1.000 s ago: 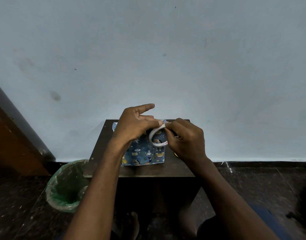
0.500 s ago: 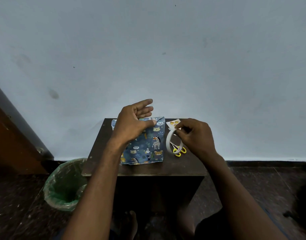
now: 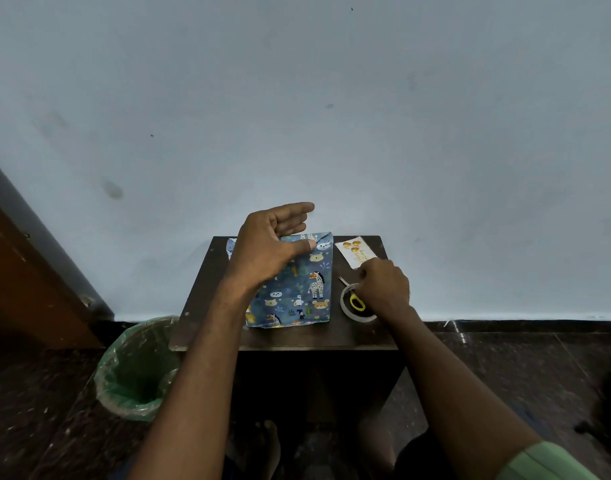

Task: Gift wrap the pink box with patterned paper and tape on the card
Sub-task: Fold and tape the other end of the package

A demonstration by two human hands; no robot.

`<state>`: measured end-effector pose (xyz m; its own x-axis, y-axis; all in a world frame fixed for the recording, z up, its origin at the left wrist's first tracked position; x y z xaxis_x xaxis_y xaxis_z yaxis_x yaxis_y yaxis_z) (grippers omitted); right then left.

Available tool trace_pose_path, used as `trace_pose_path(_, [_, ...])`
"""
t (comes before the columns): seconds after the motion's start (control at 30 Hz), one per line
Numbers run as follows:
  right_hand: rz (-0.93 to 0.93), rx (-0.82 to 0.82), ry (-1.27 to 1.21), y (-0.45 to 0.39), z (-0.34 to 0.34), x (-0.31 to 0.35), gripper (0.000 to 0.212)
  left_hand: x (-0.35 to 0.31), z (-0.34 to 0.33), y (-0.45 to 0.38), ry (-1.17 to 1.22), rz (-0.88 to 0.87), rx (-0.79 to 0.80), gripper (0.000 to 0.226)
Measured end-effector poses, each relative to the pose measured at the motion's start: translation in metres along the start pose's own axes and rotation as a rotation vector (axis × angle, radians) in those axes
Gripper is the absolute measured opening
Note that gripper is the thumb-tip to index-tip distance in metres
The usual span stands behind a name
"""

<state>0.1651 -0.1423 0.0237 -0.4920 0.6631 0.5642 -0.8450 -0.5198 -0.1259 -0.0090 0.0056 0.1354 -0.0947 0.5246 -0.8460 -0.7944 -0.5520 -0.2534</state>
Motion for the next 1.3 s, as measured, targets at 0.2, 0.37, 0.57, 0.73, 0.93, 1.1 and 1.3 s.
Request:
trace_pose_path(0.2, [0.239,-0.49,-0.71,0.031,0.06,0.062,0.02,0.0,-0.001,0.003,-0.031,-0.043,-0.012,0.045])
trace_pose_path(0.37, [0.606,-0.34,-0.746,0.055,0.065,0.102,0.021,0.001,0.001,0.003,0.012,-0.047,-0.03,0.053])
trace_pose_path(0.57, [0.767,-0.282,-0.519,0.055,0.046,0.097,0.034,0.002,0.006,0.009,-0.007,-0.068,-0.058,0.086])
trace_pose_path(0.73, [0.778,-0.301,-0.48,0.052,0.043,0.096,0.034,0.01,0.021,0.028,-0.233,-0.158,-0.155,0.093])
trace_pose_path(0.93, [0.874,-0.272,-0.497,0.063,0.041,0.116,0.015,0.022,0.022,0.044,-0.073,-0.104,-0.262,0.094])
trace_pose_path(1.1, [0.856,-0.314,-0.509,0.066,0.036,0.119,0.01,0.023,0.019,0.044,-0.019,-0.106,-0.314,0.081])
trace_pose_path(1.3, [0.855,-0.338,-0.453,0.067,0.036,0.12,0.011,0.029,0.019,0.044,-0.036,-0.179,-0.326,0.06])
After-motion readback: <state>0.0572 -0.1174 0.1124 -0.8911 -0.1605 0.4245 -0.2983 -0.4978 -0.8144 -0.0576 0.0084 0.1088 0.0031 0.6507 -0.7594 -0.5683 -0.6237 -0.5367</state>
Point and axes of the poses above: each hand's wrist, its own y-axis away from the middle knuckle, its own z-axis out of the back of the hand, x = y × z, the point moved 5 cm from there along -y, towards the middle knuckle, and after that the axes turned 13 degrees about -y, right-handed, at the moved point
